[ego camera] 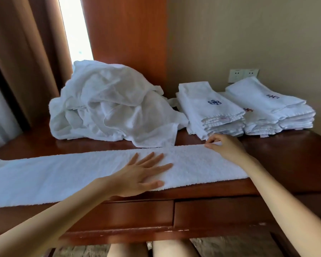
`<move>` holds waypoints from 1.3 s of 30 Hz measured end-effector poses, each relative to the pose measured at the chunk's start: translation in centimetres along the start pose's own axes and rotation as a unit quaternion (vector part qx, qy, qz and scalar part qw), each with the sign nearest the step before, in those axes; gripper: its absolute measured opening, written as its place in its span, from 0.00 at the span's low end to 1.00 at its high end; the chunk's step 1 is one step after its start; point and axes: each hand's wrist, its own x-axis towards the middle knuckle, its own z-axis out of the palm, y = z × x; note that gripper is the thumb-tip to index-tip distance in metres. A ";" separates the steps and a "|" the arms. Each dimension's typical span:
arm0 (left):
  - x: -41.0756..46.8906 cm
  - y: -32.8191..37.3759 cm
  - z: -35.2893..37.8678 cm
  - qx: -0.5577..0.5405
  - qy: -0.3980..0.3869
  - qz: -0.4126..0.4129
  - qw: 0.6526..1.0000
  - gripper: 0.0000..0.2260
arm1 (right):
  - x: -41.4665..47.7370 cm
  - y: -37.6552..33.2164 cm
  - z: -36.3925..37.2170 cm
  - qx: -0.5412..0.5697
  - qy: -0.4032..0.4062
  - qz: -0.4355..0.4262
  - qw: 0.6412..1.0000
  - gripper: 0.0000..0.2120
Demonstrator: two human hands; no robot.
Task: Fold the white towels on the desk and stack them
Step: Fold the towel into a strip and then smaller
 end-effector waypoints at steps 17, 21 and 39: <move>3.2 1.1 1.3 0.025 0.090 -0.103 0.990 0.28 | -3.9 -3.8 3.7 -0.176 -0.103 0.042 0.978 0.26; -1.6 -1.4 0.6 0.038 0.090 -0.146 0.984 0.29 | -3.3 -6.8 3.9 -0.237 -0.082 0.071 0.966 0.26; -23.2 -17.0 -2.4 0.026 0.129 -0.489 0.862 0.25 | -4.1 -30.9 22.1 -0.123 -0.172 -0.226 0.951 0.25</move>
